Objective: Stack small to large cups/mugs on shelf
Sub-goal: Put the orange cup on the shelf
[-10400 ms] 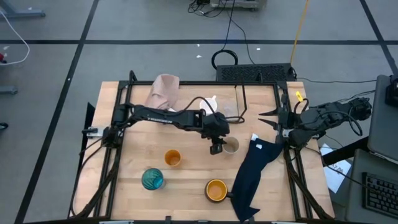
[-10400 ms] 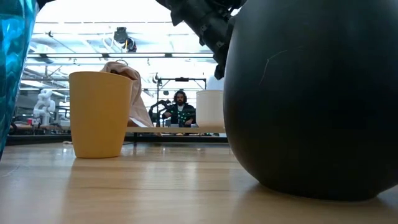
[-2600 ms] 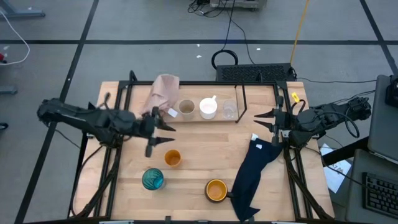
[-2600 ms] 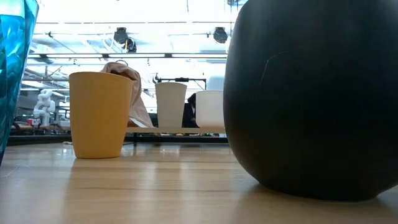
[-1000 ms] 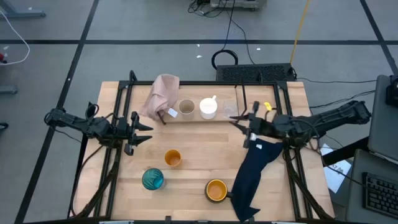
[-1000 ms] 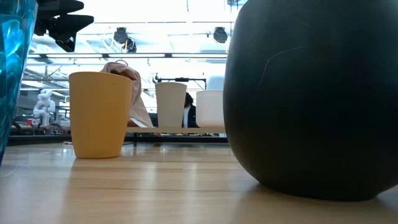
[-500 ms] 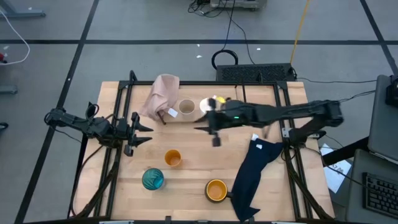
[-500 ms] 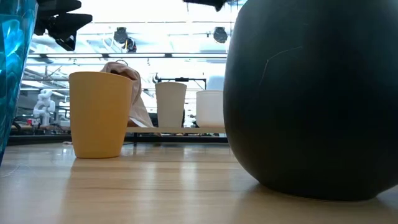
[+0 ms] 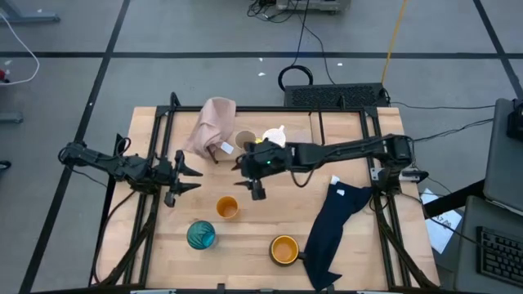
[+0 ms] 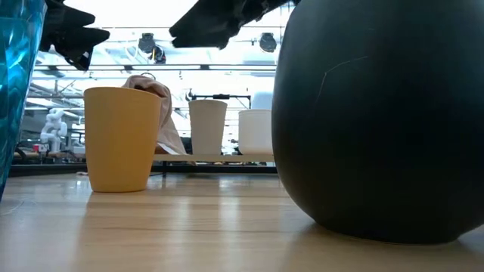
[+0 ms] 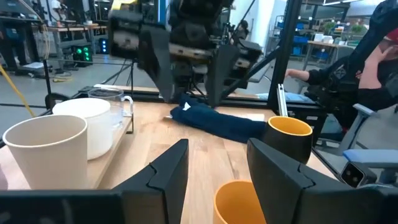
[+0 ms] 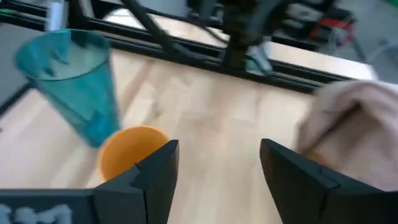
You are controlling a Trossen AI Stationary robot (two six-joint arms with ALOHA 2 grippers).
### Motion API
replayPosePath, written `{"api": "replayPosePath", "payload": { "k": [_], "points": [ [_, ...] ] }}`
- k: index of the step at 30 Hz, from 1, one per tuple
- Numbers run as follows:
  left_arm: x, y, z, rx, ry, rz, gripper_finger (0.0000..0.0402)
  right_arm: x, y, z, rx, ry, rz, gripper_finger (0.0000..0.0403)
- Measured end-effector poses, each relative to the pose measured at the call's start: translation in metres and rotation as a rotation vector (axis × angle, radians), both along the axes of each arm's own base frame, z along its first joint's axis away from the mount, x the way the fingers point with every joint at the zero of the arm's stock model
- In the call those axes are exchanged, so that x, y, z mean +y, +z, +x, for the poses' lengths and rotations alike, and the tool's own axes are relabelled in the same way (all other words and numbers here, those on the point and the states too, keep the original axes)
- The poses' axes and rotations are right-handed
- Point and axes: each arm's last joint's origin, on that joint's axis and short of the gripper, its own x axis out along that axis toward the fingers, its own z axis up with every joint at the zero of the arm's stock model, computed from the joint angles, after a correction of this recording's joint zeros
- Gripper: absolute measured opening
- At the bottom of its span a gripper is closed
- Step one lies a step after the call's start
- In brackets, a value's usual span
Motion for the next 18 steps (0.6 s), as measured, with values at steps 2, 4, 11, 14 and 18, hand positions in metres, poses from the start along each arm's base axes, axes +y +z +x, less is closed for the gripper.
{"api": "replayPosePath", "payload": {
  "k": [2,4,11,14,18],
  "points": [
    [0.0,0.0,0.0,0.001,-0.002,0.006,0.0163,0.003,-0.008,0.005,0.009,0.031,0.039,0.0208],
    [0.0,0.0,0.0,0.0,-0.002,0.014,0.0163,0.008,-0.013,0.008,0.01,0.041,0.079,0.0203],
    [0.0,0.0,0.0,0.003,-0.002,0.017,0.0163,0.026,-0.017,0.011,-0.004,0.114,0.1,0.0197],
    [0.0,0.0,0.0,0.004,-0.002,0.014,0.0163,0.032,-0.013,0.012,-0.041,0.137,0.087,0.0197],
    [0.0,0.0,0.0,0.007,-0.003,-0.013,0.0163,0.034,-0.013,0.012,-0.05,0.146,0.076,0.0197]
  ]
}}
